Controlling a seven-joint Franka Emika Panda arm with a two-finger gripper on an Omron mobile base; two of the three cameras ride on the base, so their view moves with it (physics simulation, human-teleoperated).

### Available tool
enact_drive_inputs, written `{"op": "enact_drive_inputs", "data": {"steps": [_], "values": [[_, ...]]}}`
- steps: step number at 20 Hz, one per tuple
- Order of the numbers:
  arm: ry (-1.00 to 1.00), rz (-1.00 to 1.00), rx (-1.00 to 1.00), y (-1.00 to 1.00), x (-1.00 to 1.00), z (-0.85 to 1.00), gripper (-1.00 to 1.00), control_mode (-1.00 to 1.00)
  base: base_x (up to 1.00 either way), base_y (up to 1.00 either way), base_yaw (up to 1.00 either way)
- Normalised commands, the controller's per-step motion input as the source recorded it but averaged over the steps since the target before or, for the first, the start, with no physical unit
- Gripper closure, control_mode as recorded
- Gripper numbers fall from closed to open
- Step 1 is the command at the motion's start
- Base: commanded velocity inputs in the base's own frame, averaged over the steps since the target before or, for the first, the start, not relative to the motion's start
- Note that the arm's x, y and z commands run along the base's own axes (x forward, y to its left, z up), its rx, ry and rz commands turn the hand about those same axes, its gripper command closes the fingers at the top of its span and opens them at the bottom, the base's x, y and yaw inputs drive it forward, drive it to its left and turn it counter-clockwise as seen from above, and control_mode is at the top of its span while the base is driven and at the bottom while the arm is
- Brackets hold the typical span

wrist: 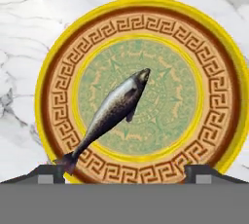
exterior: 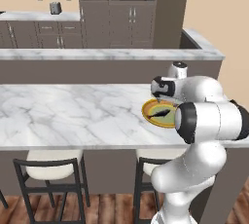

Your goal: Take the cheese, fish, and squash from the fridge and place them on the plate on the dining counter to create an appetizer plate.

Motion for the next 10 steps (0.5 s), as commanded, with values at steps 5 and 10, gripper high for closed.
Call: {"op": "enact_drive_inputs", "data": {"steps": [5, 10], "values": [[-0.04, 0.07, -0.07, 0.0, -0.98, 0.99, -1.0, -1.0, 0.0, 0.0, 0.0], [-0.02, 0.2, -0.11, 0.03, -1.0, 1.0, -1.0, -1.0, 0.0, 0.0, 0.0]]}}
